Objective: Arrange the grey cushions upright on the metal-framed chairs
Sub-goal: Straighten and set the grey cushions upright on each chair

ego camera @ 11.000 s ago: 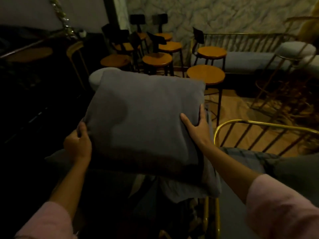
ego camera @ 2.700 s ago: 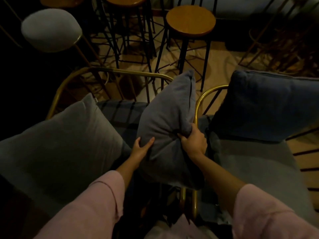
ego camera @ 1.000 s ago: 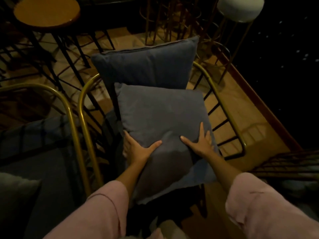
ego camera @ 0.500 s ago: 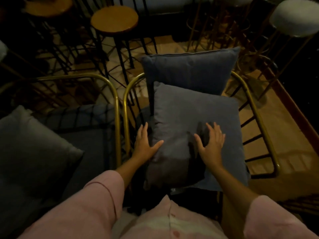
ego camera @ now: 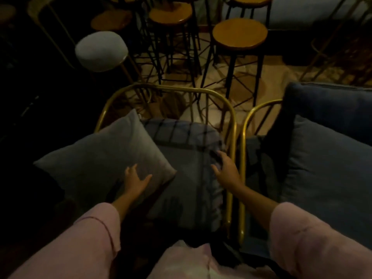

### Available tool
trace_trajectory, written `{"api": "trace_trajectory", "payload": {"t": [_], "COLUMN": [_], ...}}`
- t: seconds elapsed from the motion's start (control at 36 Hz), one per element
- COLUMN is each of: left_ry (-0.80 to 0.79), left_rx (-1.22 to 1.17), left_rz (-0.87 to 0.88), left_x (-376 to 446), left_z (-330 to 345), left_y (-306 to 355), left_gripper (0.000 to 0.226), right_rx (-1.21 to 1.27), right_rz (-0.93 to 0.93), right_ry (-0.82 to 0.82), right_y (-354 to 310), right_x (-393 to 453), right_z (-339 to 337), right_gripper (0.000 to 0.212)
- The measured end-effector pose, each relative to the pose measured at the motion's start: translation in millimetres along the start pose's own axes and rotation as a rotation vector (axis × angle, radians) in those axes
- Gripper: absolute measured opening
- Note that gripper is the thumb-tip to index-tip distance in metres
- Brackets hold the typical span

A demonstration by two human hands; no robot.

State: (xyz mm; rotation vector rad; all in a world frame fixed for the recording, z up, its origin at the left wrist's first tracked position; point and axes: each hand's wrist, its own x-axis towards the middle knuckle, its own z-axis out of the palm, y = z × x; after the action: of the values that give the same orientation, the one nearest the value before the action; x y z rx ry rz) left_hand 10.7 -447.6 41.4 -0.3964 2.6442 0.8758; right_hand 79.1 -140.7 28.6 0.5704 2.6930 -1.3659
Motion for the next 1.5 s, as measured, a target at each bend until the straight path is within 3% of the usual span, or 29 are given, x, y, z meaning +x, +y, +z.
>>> {"api": "trace_trajectory", "payload": {"t": [0.17,0.25,0.33,0.42,0.56,0.67,0.72,0.86,0.94,1.03,1.08,1.11,1.22,1.36,1.44,1.5], "left_ry": [0.107,0.238,0.354,0.352,0.332,0.323,0.327,0.448,0.58,0.684,0.707,0.701,0.563,0.26,0.119,0.047], "left_rx": [0.028,0.069,-0.058,-0.247,-0.322,-0.335,-0.251,-0.202,-0.239,-0.344,-0.439,-0.475,-0.541,-0.512,-0.471,-0.445], "left_rz": [-0.18,-0.297,-0.419,-0.528,-0.508,-0.44,-0.426,-0.357,-0.315,-0.247,-0.203,-0.18,-0.107,0.001,0.041,0.056], "left_x": [54,66,72,86,111,129,133,131,128,121,122,124,148,187,205,211], "left_z": [-70,-88,-98,-102,-100,-95,-91,-80,-73,-72,-75,-77,-77,-61,-46,-38], "left_y": [-77,-110,-135,-154,-181,-208,-218,-222,-218,-188,-167,-158,-131,-99,-93,-91], "left_gripper": [0.08,0.088,0.1,0.109,0.122,0.138,0.134,0.123,0.119,0.105,0.097,0.095,0.09,0.087,0.088,0.089], "right_rx": [-0.01,0.016,0.079,0.178,0.313,0.431,0.419,0.472,0.493,0.524,0.542,0.56,0.593,0.547,0.585,0.595], "right_rz": [0.114,0.199,0.292,0.383,0.484,0.53,0.538,0.567,0.599,0.657,0.695,0.705,0.717,0.778,0.807,0.825], "right_ry": [-0.195,-0.259,-0.289,-0.338,-0.353,-0.349,-0.384,-0.351,-0.343,-0.319,-0.253,-0.203,-0.1,0.015,0.037,0.031], "right_y": [-49,-67,-89,-109,-129,-141,-146,-136,-135,-133,-127,-119,-94,-75,-59,-49], "right_x": [39,61,81,105,154,185,194,195,195,192,187,184,162,124,100,88], "right_z": [94,137,174,203,244,266,276,299,296,274,254,243,194,153,144,145], "right_gripper": [0.067,0.07,0.076,0.091,0.121,0.122,0.123,0.087,0.092,0.117,0.113,0.108,0.127,0.11,0.134,0.126]}}
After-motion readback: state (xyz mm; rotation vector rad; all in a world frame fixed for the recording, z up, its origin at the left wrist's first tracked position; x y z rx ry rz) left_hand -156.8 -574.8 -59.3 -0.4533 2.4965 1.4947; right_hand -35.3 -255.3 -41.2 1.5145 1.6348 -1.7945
